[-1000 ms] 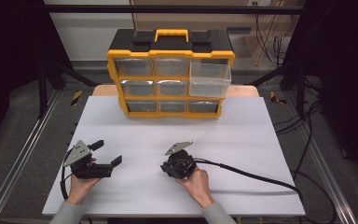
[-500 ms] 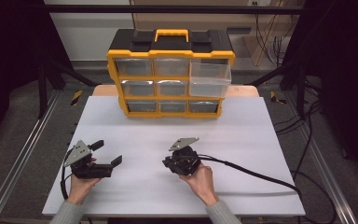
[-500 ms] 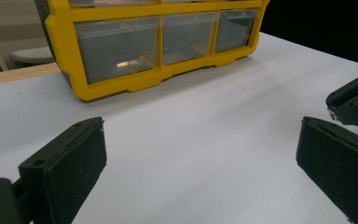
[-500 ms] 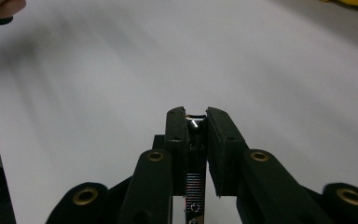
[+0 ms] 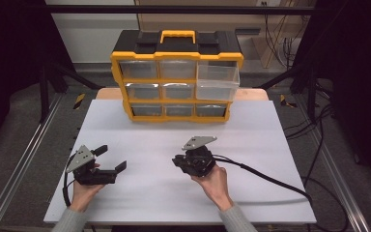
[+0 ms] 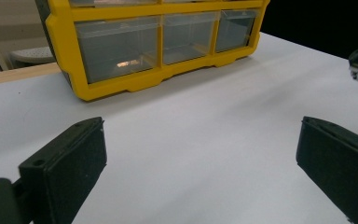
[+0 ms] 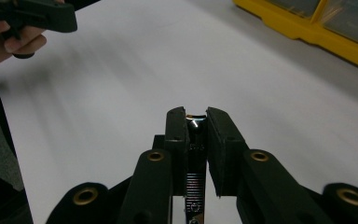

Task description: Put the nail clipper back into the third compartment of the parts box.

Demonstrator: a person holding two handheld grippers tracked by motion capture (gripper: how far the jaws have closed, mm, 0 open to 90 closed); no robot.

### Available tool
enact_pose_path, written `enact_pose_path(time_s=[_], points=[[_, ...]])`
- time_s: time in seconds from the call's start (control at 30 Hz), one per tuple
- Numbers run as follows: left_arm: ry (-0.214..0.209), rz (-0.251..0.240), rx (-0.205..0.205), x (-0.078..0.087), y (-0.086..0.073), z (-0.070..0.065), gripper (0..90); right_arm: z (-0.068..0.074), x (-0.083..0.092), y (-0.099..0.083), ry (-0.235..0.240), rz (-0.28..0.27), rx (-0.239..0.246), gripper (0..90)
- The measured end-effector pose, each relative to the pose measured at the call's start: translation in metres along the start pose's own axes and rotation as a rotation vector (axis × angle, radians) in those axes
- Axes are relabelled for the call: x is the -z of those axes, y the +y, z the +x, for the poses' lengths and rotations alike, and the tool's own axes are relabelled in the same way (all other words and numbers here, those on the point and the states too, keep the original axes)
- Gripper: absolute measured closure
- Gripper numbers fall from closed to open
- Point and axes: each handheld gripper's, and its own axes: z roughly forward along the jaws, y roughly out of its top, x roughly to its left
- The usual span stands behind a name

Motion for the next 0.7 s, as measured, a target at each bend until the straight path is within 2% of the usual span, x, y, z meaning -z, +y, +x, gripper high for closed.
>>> enact_pose_path(time_s=[0.7], points=[[0.002,0.000,0.002,0.000,0.000,0.000,1.7,-0.015,0.056,0.023,-0.050,-0.144,-0.011,79.3]])
